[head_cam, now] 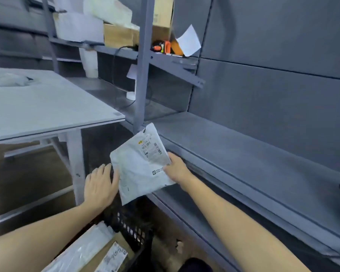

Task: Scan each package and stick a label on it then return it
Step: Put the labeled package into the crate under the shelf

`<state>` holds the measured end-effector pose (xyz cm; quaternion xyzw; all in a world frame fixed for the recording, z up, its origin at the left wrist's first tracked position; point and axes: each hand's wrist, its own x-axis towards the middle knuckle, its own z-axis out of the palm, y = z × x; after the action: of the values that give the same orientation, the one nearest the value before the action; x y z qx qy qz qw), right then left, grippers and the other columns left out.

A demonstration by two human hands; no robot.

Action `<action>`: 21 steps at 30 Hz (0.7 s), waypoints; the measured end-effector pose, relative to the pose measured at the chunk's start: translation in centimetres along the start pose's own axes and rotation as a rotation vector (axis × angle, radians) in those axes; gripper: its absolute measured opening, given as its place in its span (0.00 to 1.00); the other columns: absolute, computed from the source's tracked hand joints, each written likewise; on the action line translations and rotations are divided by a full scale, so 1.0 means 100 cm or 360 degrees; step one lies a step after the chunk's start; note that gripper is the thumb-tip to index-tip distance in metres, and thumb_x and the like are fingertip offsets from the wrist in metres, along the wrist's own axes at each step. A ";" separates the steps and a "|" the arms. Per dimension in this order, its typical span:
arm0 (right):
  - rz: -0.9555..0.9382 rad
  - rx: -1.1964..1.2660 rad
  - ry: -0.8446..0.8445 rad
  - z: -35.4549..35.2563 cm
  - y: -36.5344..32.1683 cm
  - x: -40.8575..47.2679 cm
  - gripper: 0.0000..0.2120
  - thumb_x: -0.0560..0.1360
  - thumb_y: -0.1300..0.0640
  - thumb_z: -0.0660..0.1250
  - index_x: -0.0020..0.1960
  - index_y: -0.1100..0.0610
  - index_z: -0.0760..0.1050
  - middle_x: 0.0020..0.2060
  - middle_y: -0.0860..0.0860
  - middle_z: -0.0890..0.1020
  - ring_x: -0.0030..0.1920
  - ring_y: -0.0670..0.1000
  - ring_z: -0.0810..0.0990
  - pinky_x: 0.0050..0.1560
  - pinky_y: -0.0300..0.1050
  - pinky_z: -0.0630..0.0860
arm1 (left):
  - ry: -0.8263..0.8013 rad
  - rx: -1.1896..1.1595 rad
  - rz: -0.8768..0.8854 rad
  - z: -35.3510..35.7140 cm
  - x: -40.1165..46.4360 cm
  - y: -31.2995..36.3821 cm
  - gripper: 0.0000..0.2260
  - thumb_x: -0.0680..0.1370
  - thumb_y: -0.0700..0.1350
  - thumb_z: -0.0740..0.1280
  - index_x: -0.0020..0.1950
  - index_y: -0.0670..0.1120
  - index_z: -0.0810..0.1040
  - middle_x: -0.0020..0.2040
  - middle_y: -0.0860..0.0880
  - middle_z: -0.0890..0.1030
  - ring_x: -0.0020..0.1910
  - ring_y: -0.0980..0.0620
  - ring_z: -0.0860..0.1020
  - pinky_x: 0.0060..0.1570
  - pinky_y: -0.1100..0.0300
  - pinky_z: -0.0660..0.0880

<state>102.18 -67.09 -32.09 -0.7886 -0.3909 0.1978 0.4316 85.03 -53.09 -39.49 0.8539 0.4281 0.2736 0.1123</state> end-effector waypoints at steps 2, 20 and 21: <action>-0.0020 0.0084 0.0125 -0.040 -0.009 -0.011 0.11 0.75 0.60 0.61 0.55 0.54 0.77 0.53 0.51 0.81 0.54 0.54 0.80 0.58 0.54 0.77 | 0.0021 -0.0014 0.0073 -0.008 0.010 0.034 0.21 0.82 0.51 0.56 0.71 0.40 0.69 0.68 0.40 0.73 0.67 0.41 0.70 0.66 0.48 0.65; 0.0181 0.0696 0.1138 -0.269 0.053 -0.162 0.21 0.74 0.71 0.57 0.47 0.45 0.76 0.48 0.46 0.83 0.49 0.50 0.81 0.44 0.43 0.78 | -0.0362 -0.0821 0.0679 0.014 -0.004 0.322 0.24 0.81 0.58 0.54 0.72 0.47 0.64 0.70 0.44 0.68 0.66 0.43 0.69 0.61 0.49 0.67; 0.0195 0.0703 0.1185 -0.276 0.057 -0.169 0.21 0.74 0.71 0.57 0.47 0.45 0.76 0.49 0.47 0.83 0.49 0.50 0.81 0.44 0.43 0.78 | -0.0456 -0.0870 0.0640 0.018 -0.006 0.333 0.27 0.80 0.61 0.54 0.75 0.48 0.60 0.74 0.45 0.64 0.69 0.44 0.66 0.65 0.47 0.65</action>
<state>112.22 -96.68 -22.10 -0.7166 -0.1094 0.0042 0.6889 108.01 -73.73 -27.01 0.8891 0.1427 0.2722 0.3392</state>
